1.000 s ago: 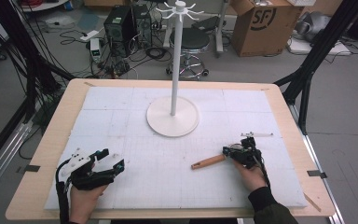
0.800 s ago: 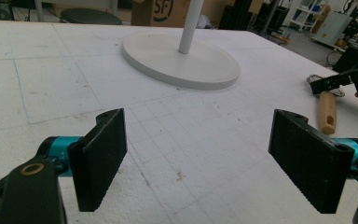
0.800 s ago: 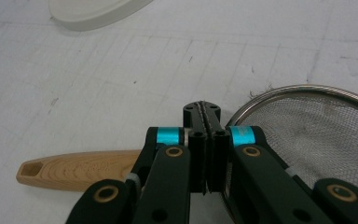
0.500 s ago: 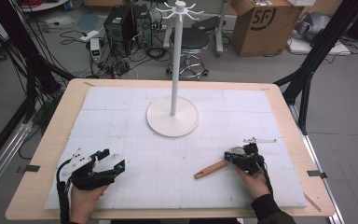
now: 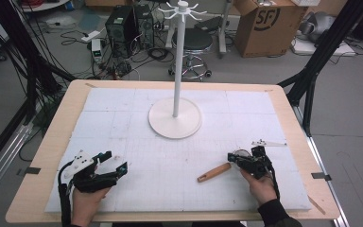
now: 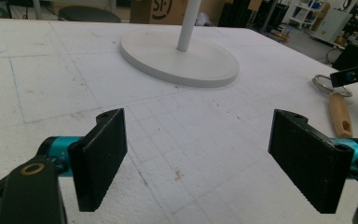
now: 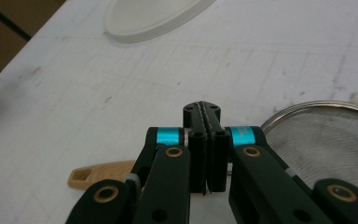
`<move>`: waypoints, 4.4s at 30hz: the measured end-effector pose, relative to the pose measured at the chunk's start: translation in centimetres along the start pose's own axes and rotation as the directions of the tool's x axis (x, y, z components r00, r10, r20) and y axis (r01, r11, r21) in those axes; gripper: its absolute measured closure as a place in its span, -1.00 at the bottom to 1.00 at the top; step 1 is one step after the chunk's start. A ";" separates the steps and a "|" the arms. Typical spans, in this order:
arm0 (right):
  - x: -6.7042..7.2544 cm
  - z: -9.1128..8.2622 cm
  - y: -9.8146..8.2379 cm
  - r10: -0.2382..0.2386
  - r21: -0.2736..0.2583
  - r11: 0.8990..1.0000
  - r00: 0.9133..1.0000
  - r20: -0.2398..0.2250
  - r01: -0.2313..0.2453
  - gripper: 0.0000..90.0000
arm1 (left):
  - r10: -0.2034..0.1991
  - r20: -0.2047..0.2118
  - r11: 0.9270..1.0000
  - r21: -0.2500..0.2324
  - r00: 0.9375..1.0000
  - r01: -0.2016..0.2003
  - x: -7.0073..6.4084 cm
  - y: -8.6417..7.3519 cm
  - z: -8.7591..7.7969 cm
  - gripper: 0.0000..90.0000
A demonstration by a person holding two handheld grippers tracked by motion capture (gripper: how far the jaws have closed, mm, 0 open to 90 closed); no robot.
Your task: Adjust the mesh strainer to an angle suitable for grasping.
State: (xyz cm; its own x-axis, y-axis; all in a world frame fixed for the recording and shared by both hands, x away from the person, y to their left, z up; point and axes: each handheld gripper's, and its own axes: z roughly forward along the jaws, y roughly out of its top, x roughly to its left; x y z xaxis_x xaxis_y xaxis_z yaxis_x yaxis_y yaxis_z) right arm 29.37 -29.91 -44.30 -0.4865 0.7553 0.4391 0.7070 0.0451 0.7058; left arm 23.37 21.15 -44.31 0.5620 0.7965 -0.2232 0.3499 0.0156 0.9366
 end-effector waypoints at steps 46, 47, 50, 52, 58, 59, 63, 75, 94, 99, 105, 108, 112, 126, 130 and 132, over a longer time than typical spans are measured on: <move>5.4 6.0 -1.0 -0.046 0.192 0.979 0.993 -0.110 0.066 0.99 | -0.007 0.003 1.000 -0.009 1.000 0.007 0.0 0.1 -0.2 -0.54; 5.3 6.1 -0.9 -0.039 0.191 0.980 0.993 -0.107 0.059 0.99 | -0.004 0.003 1.000 -0.006 1.000 0.004 0.0 0.1 -0.1 -0.54; 5.2 6.3 -0.6 -0.033 0.187 0.981 0.994 -0.101 0.051 0.99 | -0.002 0.006 1.000 -0.004 1.000 0.002 -0.1 0.1 0.0 -0.54; 5.1 6.5 -0.4 -0.032 0.186 0.981 0.995 -0.093 0.049 0.99 | -0.002 0.006 1.000 -0.003 1.000 0.002 -0.1 0.1 0.0 -0.54; 4.8 7.3 0.4 -0.028 0.175 0.984 0.997 -0.076 0.041 0.99 | -0.004 0.005 1.000 -0.006 1.000 0.004 -0.1 0.1 -0.1 -0.54; 4.8 7.4 0.6 -0.023 0.173 0.984 0.997 -0.070 0.035 0.99 | -0.004 0.006 1.000 -0.005 1.000 0.004 -0.1 0.1 -0.1 -0.54; 4.5 7.9 1.1 -0.017 0.161 0.987 0.998 -0.057 0.026 0.99 | -0.004 0.005 1.000 -0.005 1.000 0.004 0.0 0.1 -0.1 -0.54; 3.9 9.0 2.4 -0.005 0.134 0.991 1.000 -0.006 0.006 0.99 | -0.008 0.008 1.000 -0.008 1.000 0.008 -0.1 0.1 -0.1 -0.54; 2.5 9.7 3.6 0.065 0.086 0.994 0.997 0.049 -0.069 0.99 | -0.013 0.003 1.000 -0.015 1.000 0.013 0.1 0.0 -0.4 -0.54; 2.3 9.3 3.6 0.082 0.073 0.994 0.996 -0.016 -0.081 0.59 | -0.015 0.002 1.000 -0.013 1.000 0.015 0.2 0.0 -0.4 -0.53; 2.1 8.4 3.2 0.100 0.054 0.994 0.991 -0.086 -0.096 0.19 | -0.014 0.000 1.000 -0.014 1.000 0.014 0.2 -0.1 -0.4 -0.53; 2.2 7.7 3.2 0.107 0.043 0.994 0.989 -0.101 -0.103 0.10 | -0.017 0.003 1.000 -0.014 1.000 0.017 0.1 -0.1 -0.4 -0.52; 2.6 6.4 3.3 0.095 0.005 0.995 0.988 -0.126 -0.095 0.02 | -0.012 0.004 1.000 -0.011 1.000 0.012 0.0 -0.1 -0.4 -0.51; -0.1 1.7 4.7 0.042 -0.024 0.999 0.999 -0.022 -0.043 -0.08 | -0.011 0.008 1.000 -0.006 1.000 0.011 0.0 -0.1 -0.2 -0.51; -1.2 0.9 4.9 0.042 -0.017 0.999 0.999 0.002 -0.042 -0.08 | -0.006 0.011 1.000 0.001 1.000 0.006 0.0 -0.2 -0.1 -0.51; -1.4 0.8 5.0 0.045 -0.010 0.999 0.999 0.003 -0.045 -0.08 | -0.004 0.010 1.000 0.003 1.000 0.004 0.0 -0.2 -0.1 -0.51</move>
State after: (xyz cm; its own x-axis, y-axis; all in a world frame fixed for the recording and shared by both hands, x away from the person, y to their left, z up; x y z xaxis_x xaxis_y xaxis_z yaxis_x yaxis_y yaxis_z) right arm 33.94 -30.20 -41.84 -0.4526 0.7584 0.4690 0.7231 0.0044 0.6907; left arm 23.23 21.16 -44.44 0.5681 0.7904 -0.2292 0.3541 0.0167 0.9351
